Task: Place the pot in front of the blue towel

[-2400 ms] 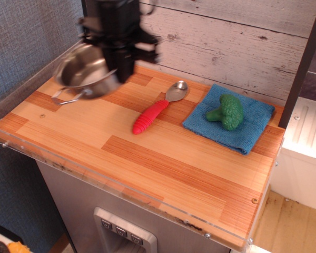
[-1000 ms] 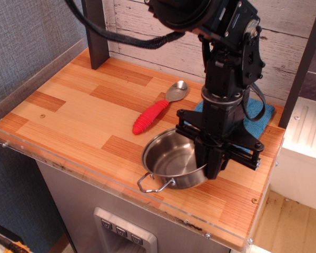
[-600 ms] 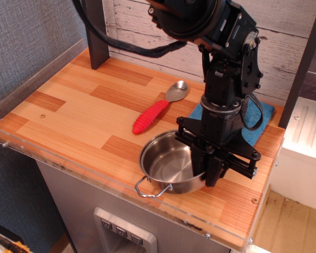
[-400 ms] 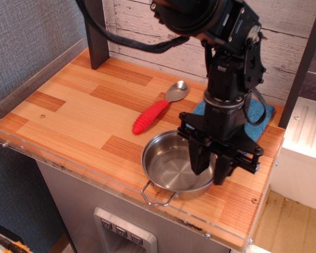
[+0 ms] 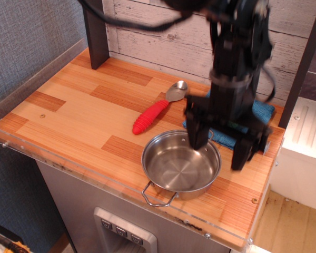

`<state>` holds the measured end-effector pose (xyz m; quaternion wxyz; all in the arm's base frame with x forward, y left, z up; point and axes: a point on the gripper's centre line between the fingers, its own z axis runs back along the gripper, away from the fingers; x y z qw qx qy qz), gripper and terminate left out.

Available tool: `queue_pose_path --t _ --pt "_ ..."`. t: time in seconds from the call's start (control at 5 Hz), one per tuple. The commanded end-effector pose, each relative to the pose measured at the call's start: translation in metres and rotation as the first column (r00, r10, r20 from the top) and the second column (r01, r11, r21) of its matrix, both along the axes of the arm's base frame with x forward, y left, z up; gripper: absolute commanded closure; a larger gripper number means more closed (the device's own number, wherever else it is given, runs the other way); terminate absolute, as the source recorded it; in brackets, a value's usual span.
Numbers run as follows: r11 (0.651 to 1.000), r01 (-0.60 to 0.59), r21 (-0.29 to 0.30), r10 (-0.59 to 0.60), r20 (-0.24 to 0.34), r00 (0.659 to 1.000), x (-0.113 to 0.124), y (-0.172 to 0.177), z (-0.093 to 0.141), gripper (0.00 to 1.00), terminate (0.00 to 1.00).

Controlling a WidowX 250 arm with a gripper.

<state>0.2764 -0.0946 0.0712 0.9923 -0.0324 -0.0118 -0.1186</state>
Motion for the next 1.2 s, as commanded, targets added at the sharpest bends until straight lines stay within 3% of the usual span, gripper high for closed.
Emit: queue_pose_path --t 0.0,0.4,0.8,1.0 --pt "0.993 -0.115 0.003 0.114 0.133 0.985 0.011 0.077 0.053 0.00 0.00" --pt "0.986 -0.164 0.006 0.162 0.141 0.977 0.018 0.133 0.047 0.00 0.00" --pt "0.987 -0.161 0.006 0.159 0.140 0.977 0.016 0.139 0.045 0.00 0.00" --pt "0.987 -0.161 0.006 0.159 0.140 0.977 0.016 0.139 0.045 0.00 1.00"
